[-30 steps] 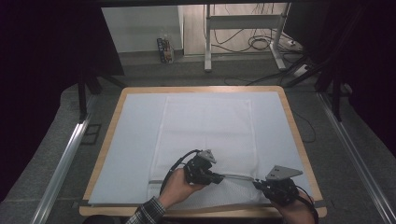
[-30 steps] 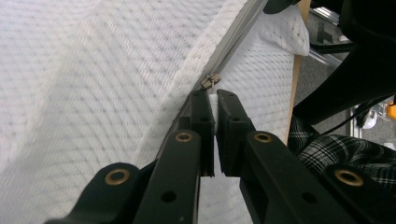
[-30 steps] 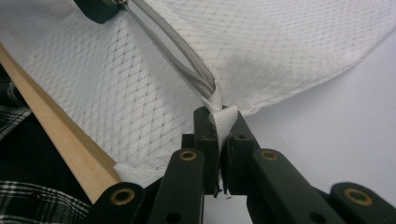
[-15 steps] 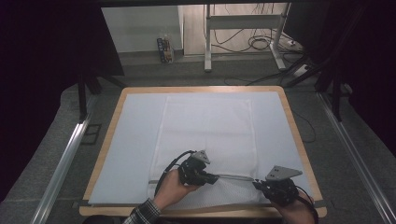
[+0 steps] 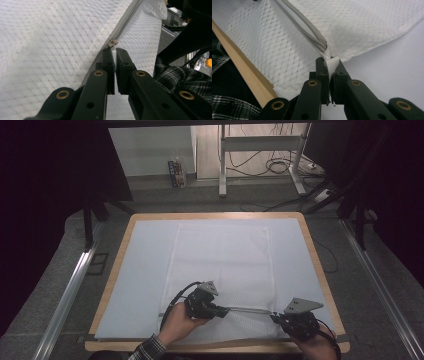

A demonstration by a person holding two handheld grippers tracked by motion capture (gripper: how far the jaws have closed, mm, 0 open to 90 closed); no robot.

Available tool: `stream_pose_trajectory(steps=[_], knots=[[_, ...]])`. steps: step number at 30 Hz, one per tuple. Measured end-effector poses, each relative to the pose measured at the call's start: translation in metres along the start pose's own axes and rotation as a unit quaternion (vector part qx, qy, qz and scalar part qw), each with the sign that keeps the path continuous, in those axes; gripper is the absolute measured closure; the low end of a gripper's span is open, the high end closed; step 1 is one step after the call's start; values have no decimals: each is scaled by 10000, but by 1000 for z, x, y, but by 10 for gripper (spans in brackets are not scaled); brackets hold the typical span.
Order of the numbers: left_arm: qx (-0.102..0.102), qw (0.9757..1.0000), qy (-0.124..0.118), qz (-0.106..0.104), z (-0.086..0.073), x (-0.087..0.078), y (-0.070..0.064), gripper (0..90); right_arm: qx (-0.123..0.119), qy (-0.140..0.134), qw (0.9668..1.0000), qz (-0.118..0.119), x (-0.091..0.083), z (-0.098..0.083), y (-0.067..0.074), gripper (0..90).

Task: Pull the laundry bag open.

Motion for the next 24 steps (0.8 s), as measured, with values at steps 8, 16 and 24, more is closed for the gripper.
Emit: stream_pose_trajectory(steps=[8, 16, 24], knots=[[-47, 9999, -15, 147, -7, -8, 3, 871, 21, 11, 10000, -38, 0, -1, -1, 857], [-117, 9993, -49, 346, -15, -20, 7, 871, 45, 21, 9999, -89, -1, -1, -1, 857], [-278, 9988, -105, 400, -27, -31, 14, 871, 86, 7, 9999, -87, -2, -2, -3, 857]])
Point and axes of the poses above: each handheld gripper's, and its own axes: x roughly forward along the jaws, z roughly out of its top, y roughly to its left, the point moved 1 cm from there along x, roughly forward along the jaws, and after that the axes turned 7 degrees about z, right-handed, at the moved point
